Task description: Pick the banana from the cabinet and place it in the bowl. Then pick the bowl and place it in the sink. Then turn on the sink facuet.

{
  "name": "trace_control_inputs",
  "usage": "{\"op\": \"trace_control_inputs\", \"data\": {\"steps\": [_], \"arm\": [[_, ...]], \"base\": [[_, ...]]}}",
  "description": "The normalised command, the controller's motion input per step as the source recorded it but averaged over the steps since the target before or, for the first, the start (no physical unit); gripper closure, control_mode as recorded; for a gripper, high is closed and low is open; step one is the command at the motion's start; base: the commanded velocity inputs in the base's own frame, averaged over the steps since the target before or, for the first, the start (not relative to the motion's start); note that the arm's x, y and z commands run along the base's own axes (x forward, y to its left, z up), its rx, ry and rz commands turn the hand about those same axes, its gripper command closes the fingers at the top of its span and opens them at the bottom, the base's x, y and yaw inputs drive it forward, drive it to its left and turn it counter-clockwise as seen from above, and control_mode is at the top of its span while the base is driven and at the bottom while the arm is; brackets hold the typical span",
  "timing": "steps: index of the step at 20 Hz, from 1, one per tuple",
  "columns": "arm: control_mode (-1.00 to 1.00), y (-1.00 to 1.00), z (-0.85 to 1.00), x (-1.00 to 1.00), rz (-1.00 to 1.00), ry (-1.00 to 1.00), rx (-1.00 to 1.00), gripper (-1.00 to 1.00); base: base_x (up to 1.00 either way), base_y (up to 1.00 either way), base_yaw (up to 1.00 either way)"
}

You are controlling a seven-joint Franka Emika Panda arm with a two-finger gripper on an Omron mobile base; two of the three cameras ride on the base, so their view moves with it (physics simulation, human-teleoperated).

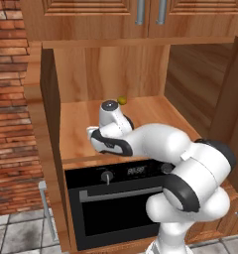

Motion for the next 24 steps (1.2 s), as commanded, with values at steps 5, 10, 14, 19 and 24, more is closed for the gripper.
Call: {"op": "trace_control_inputs", "data": {"steps": [5, 10, 14, 19, 24], "arm": [[-1.0, 0.0, -0.07, 0.03, 0.0, 0.0, 0.0, -1.0], [-1.0, 0.0, 0.0, 0.0, 0.0, 0.0, 0.0, 1.0], [-1.0, 0.0, -0.01, -0.04, 0.0, 0.0, 0.0, 1.0], [-1.0, -0.09, 0.13, -0.43, 0.0, -0.03, 0.0, 1.0], [-1.0, -0.32, 0.69, -0.69, 0.0, -0.17, 0.0, 1.0]], "base": [[0.0, 0.0, 0.0], [0.0, 0.0, 0.0], [0.0, 0.0, 0.0], [0.0, 0.0, 0.0], [0.0, 0.0, 0.0]]}}
